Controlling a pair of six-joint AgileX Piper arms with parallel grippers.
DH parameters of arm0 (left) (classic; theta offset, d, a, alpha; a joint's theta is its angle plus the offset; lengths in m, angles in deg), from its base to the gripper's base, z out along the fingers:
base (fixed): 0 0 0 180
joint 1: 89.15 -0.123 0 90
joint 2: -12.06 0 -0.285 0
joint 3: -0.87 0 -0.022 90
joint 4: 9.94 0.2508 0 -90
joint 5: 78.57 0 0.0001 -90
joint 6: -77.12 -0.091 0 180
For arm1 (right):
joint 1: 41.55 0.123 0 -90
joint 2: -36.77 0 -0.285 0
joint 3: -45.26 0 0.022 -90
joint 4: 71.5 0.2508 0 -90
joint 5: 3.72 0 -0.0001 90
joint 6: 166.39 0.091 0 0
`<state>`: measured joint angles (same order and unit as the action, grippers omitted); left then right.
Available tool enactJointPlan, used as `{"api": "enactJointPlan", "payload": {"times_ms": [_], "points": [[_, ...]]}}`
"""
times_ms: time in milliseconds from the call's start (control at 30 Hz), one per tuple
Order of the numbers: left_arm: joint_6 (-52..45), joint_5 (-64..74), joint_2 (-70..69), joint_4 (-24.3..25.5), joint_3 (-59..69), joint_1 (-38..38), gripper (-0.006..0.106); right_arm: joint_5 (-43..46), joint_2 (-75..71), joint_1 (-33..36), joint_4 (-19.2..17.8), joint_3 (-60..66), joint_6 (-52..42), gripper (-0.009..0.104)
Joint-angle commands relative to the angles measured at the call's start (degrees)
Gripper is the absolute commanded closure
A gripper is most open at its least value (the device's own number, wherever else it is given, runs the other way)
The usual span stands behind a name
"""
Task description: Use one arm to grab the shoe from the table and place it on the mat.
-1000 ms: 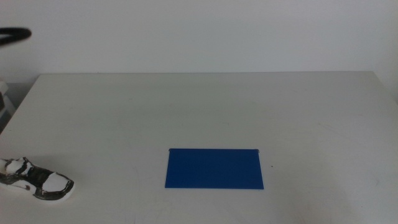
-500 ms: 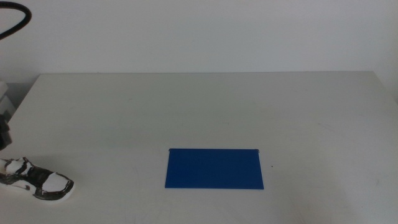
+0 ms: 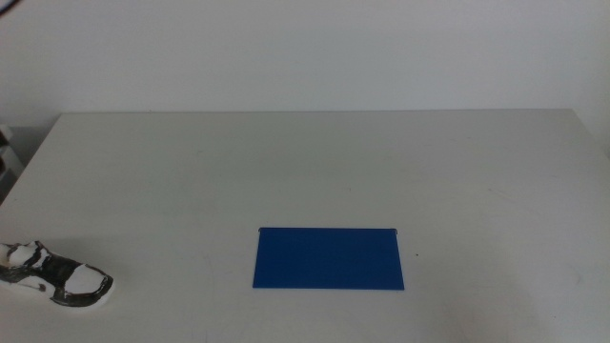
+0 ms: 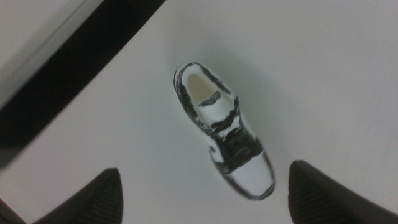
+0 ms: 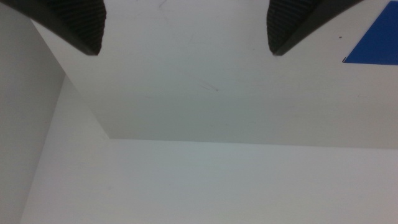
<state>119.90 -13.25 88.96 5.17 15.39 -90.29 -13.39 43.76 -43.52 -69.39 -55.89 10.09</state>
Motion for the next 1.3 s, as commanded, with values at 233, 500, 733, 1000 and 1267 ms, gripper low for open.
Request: {"api": "enactJointPlan", "payload": {"times_ms": [233,500,733,1000,1267], "points": [[20.4,-0.5,4.7,5.1,-3.9,0.0,0.013,4.5,-1.2,-0.3,-0.5,-0.5,-0.7,0.029],[23.3,-3.0,12.5,5.1,-3.9,0.0,0.013,4.5,-1.2,-0.3,-0.5,-0.5,-0.7,0.029],[22.6,-3.5,18.1,3.6,-3.9,0.0,0.013,4.5,-1.2,-0.3,-0.5,-0.5,-0.7,0.029],[23.3,-2.8,19.6,3.8,-3.9,-0.1,0.013,4.5,-1.2,-0.3,-0.5,-0.5,-0.7,0.029],[24.9,-3.1,20.3,4.1,-3.9,-0.1,0.013,4.5,-1.2,-0.3,-0.5,-0.5,-0.7,0.029]]}}
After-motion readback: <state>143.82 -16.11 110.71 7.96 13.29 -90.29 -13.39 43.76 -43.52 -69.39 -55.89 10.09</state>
